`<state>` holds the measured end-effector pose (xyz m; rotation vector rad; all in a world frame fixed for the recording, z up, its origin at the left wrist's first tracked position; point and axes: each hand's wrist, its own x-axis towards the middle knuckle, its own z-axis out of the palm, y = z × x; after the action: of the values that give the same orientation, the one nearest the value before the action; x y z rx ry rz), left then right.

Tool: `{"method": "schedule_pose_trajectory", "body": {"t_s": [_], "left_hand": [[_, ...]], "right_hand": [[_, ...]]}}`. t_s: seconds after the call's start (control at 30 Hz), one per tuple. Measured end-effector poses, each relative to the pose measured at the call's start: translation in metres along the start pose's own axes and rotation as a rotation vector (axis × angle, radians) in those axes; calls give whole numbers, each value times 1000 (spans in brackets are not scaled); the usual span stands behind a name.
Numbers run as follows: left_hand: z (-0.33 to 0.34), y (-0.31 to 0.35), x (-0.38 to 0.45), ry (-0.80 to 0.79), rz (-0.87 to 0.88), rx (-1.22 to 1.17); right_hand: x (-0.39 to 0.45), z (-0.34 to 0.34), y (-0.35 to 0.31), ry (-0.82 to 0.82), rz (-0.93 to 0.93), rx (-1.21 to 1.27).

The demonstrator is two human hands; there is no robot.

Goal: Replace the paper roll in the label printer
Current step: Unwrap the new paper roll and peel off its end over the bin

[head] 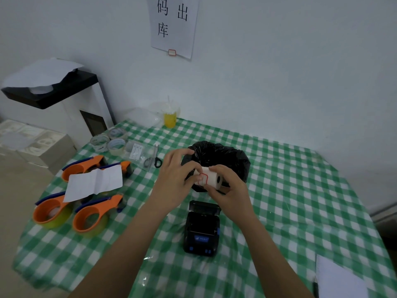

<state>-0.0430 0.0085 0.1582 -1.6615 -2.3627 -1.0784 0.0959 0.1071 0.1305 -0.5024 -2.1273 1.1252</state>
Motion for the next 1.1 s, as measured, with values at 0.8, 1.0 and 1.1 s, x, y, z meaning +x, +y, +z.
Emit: {"method": "schedule_pose_trajectory", "body": {"t_s": [0.8,1.0,1.1], "left_hand": [[4,-1,-5,100,3,32],[6,-1,-5,83,60,118],[8,-1,-6,64,64,119]], "right_hand": [[-4,5,-3,26,81,74],[-6,6,0,15,71,37],[-8,7,3,29,122,69]]}}
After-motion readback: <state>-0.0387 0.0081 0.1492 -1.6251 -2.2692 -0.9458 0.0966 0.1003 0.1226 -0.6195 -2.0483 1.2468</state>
